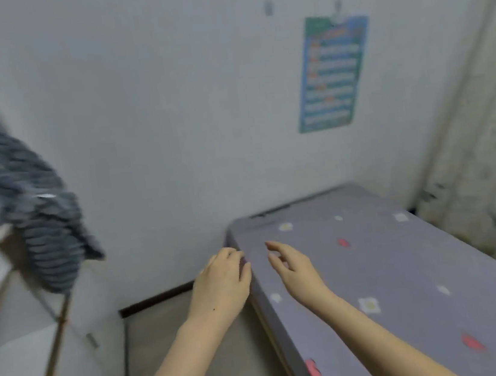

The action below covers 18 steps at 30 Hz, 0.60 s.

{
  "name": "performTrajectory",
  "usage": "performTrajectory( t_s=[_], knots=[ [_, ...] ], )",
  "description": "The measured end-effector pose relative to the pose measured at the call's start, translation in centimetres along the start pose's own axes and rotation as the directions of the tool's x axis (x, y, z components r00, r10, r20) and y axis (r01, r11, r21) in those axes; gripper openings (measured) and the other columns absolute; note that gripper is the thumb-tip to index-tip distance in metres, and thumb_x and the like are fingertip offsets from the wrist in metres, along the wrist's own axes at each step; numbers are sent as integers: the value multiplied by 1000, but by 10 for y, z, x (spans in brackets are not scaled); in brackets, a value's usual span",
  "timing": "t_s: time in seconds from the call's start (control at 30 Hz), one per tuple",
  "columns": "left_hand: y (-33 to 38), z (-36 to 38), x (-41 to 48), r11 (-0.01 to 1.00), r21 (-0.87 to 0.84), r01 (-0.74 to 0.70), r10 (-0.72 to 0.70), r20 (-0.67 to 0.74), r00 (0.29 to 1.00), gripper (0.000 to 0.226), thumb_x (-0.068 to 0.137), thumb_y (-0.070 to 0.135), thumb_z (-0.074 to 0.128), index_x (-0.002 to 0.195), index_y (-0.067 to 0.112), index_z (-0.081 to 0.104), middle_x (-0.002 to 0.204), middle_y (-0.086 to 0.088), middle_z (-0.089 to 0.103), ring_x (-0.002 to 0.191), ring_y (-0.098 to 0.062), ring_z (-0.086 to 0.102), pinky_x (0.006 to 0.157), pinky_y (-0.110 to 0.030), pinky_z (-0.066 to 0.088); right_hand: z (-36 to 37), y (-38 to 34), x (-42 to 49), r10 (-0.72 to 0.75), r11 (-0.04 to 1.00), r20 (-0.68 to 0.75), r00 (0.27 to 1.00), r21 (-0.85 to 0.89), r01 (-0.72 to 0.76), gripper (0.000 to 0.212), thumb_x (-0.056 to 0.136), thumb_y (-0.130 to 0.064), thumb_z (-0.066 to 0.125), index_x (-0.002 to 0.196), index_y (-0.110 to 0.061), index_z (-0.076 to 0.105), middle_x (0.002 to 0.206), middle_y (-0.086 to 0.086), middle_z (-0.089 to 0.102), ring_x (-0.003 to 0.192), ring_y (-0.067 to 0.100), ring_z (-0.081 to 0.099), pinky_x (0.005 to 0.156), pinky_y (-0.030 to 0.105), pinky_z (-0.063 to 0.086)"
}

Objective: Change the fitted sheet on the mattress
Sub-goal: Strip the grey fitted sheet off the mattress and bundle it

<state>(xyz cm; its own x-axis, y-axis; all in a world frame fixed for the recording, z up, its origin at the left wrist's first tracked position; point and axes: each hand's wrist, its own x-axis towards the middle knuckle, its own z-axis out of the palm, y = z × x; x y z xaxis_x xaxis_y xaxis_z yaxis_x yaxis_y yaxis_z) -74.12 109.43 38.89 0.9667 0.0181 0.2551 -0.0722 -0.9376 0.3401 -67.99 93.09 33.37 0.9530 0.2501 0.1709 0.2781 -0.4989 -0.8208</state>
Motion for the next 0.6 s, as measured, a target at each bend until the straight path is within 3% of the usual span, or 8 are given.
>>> performTrajectory(
  t_s=[0.1,0.23,0.33,0.43,0.5,0.6],
  knots=[
    [36,78,11,995,-85,-46,64,223,973,37,99,41,38,128,23,55,132,10,52,117,-14,53,85,-30,46,-42,91,-47,260,966,-95,961,27,-258,40,103,-30,44,140,-17,49,140,-4,52,124,9,50,95,18,37],
    [74,167,17,984,-174,-30,111,476,872,39,98,39,39,128,21,58,131,6,56,111,-17,58,86,-32,48,-82,181,-121,541,840,-165,825,69,-537,40,103,-29,43,140,-16,49,139,1,54,123,16,52,95,25,39],
    [92,217,15,968,-239,75,96,630,770,28,97,34,47,109,18,66,112,0,66,97,-21,66,86,-31,51,-96,228,-182,714,699,-181,676,137,-702,40,103,-29,42,140,-15,49,137,7,54,122,23,55,97,31,41],
    [94,259,5,938,-256,233,38,746,665,22,95,27,52,87,12,66,90,-5,72,87,-23,69,75,-26,45,-95,261,-248,842,538,-169,512,216,-815,38,103,-26,43,138,-12,50,136,10,56,114,26,59,92,32,43],
    [86,281,-2,931,-221,290,-5,788,615,30,95,26,53,86,3,70,89,-12,73,89,-25,66,71,-25,41,-88,276,-291,906,423,-123,404,264,-867,39,104,-28,41,139,-13,49,134,8,56,103,23,62,84,31,43],
    [72,299,-8,893,-186,410,-74,837,543,33,95,31,55,96,3,73,102,-12,71,86,-24,65,73,-26,45,-71,287,-347,967,251,-53,248,351,-902,34,104,-32,40,132,-17,51,127,4,58,93,16,62,75,30,45]
  ],
)
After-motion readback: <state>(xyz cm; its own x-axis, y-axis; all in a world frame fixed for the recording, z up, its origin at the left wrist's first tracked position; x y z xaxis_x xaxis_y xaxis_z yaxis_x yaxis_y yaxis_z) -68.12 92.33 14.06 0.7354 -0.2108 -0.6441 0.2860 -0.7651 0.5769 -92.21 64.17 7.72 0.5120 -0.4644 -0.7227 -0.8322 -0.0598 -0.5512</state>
